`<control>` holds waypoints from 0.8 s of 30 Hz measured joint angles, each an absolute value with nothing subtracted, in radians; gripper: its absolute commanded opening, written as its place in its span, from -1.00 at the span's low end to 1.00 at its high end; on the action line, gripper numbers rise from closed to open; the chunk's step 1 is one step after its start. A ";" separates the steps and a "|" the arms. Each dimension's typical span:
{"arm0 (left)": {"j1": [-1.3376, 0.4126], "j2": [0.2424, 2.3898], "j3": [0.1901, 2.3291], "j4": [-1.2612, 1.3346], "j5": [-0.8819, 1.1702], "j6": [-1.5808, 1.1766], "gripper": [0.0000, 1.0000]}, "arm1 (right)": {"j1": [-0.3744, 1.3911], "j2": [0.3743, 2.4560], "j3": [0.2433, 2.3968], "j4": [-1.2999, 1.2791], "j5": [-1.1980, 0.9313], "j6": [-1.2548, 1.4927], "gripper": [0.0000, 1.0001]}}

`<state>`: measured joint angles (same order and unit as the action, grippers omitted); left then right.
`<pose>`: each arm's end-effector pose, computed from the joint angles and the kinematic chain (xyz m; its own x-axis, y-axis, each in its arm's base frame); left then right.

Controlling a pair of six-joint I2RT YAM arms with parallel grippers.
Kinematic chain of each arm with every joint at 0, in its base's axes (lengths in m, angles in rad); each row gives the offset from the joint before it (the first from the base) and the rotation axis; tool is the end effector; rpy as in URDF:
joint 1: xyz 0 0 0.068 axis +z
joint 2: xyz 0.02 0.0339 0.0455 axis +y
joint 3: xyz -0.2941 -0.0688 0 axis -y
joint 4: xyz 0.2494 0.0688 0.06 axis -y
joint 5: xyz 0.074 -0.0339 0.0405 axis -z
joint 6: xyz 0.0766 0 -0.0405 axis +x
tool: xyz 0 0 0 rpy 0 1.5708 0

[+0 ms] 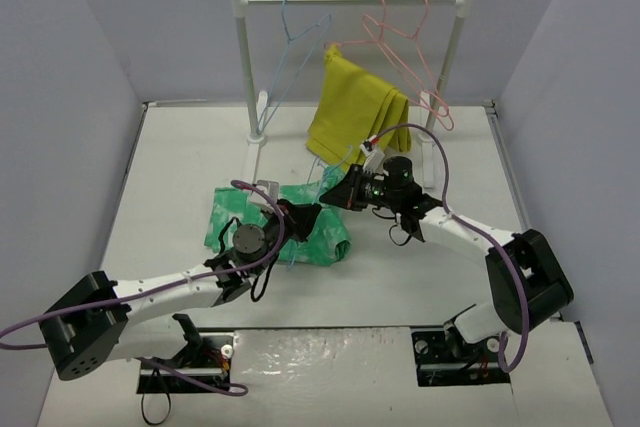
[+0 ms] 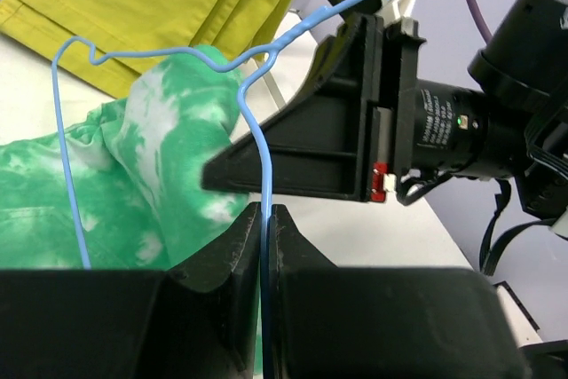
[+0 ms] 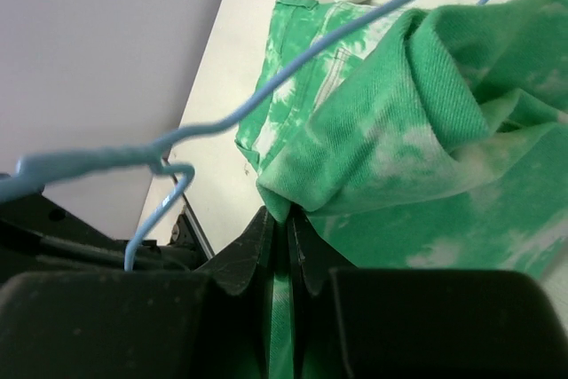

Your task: Place the trousers on the hanger

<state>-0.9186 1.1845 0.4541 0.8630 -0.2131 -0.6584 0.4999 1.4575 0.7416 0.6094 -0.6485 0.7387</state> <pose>0.1844 -0.2147 0.2839 -0.3340 -0.5480 -0.7669 0.5629 0.5367 -0.6286 0.2838 0.2077 0.2729 -0.6811 0.2395 -0.6919 -0.6093 0.3386 0.7170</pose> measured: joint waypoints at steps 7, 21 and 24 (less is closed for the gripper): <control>-0.841 1.282 0.407 1.032 -0.134 -0.719 -1.00 | 0.479 1.431 0.701 0.622 -0.688 0.739 -1.00; -0.738 1.292 0.373 1.098 -0.033 -0.776 -1.00 | 0.511 1.504 0.712 0.638 -0.806 0.670 -1.00; -0.708 1.233 0.373 1.099 -0.020 -0.783 -1.00 | 0.518 1.506 0.712 0.635 -0.823 0.656 -1.00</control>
<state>-0.7085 1.2329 0.3729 1.0993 -0.0199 -0.7826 0.5179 1.5059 0.7120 0.6353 -0.8231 0.6559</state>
